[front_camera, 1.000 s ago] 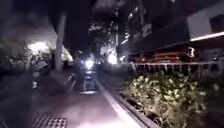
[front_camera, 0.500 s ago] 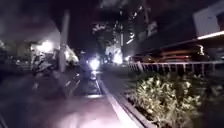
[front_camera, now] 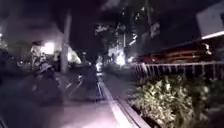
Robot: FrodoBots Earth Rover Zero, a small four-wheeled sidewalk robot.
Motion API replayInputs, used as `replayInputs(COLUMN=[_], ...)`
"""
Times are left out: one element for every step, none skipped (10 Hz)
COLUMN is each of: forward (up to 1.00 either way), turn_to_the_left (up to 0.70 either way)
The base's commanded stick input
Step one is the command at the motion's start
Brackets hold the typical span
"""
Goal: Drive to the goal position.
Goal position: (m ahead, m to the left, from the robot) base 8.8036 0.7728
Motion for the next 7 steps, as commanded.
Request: replayInputs(forward=[0.45, 0.45, 0.45, 0.45, 0.45, 0.45, 0.45], turn_to_the_left=[0.23, 0.08, 0.0, 0.0, 0.0, 0.0, 0.0])
